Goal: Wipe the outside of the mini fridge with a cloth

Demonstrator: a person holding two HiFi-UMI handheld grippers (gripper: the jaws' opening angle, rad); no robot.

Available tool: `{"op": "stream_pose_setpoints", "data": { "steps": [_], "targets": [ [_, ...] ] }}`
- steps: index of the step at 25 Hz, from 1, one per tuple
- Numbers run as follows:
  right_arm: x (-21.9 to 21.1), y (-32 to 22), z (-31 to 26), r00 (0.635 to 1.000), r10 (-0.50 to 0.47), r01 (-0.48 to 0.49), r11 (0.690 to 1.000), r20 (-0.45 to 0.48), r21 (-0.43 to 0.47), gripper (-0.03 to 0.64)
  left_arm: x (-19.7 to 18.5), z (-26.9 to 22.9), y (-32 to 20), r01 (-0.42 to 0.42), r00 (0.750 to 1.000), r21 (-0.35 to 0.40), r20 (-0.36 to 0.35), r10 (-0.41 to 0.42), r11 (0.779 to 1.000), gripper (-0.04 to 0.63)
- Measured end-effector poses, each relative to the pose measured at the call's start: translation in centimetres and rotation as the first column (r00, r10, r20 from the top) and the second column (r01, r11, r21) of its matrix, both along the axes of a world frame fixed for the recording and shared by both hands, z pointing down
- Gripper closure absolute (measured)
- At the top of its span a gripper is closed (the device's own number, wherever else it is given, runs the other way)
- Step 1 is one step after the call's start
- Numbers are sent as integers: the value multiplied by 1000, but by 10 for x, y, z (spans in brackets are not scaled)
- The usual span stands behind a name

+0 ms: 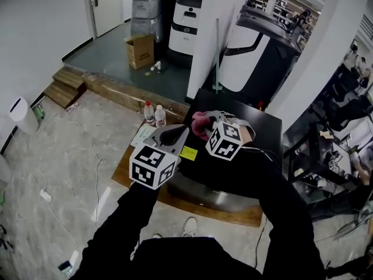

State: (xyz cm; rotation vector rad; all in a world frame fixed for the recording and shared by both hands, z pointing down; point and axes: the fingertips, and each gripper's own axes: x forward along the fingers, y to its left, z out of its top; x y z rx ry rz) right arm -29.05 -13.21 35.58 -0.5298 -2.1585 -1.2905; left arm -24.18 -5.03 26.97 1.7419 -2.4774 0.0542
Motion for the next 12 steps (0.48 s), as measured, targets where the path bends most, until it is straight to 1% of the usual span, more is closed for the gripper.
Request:
{"op": "stream_pose_setpoints", "data": {
  "steps": [7, 12],
  "targets": [
    [53, 58, 3, 1000, 3, -4, 999, -20, -36, 574, 36, 17, 22, -70, 997, 7, -22, 70, 998, 590],
    [81, 84, 1, 1000, 24, -25, 997, -16, -70, 574, 60, 21, 39, -107, 994, 7, -25, 107, 994, 591]
  ]
}}
